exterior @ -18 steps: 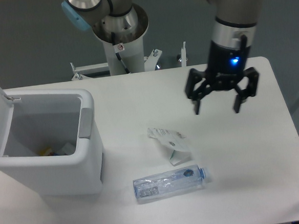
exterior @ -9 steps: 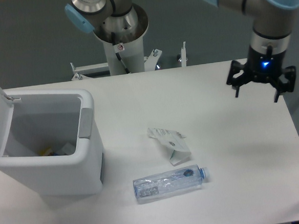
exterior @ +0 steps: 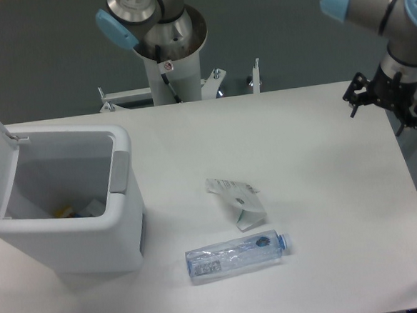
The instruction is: Open the trash can
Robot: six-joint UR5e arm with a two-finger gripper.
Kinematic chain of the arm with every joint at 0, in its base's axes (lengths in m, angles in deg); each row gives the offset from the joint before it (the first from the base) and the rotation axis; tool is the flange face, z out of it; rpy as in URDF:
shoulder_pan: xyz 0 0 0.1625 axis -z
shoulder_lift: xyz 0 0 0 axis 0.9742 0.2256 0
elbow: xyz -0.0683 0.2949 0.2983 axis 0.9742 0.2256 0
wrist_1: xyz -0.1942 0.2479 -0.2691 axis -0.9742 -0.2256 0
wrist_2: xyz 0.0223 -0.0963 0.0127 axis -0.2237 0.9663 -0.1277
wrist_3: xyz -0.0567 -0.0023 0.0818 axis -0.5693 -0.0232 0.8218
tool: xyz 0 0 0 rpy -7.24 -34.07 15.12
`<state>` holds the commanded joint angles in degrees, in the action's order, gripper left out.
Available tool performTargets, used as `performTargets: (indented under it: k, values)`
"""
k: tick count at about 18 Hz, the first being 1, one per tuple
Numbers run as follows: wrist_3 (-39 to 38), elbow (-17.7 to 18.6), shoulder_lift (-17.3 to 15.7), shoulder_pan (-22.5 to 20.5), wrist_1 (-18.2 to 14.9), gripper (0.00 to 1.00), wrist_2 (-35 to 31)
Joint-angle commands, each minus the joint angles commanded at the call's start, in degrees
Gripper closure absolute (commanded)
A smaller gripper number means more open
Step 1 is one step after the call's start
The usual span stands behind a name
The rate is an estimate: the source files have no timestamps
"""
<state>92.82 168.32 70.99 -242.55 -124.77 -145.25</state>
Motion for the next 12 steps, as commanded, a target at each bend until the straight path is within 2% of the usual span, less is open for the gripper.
performTargets:
  k: [4,6,12]
  values:
    - [3.33,0.27,1.14,0.18,3.0,0.0,-0.09]
    - [5.88,0.53,1.5,0.44,3.27,0.0,-0.09]
    - [5.72,0.62,1.85,1.23,3.35,0.0,-1.32]
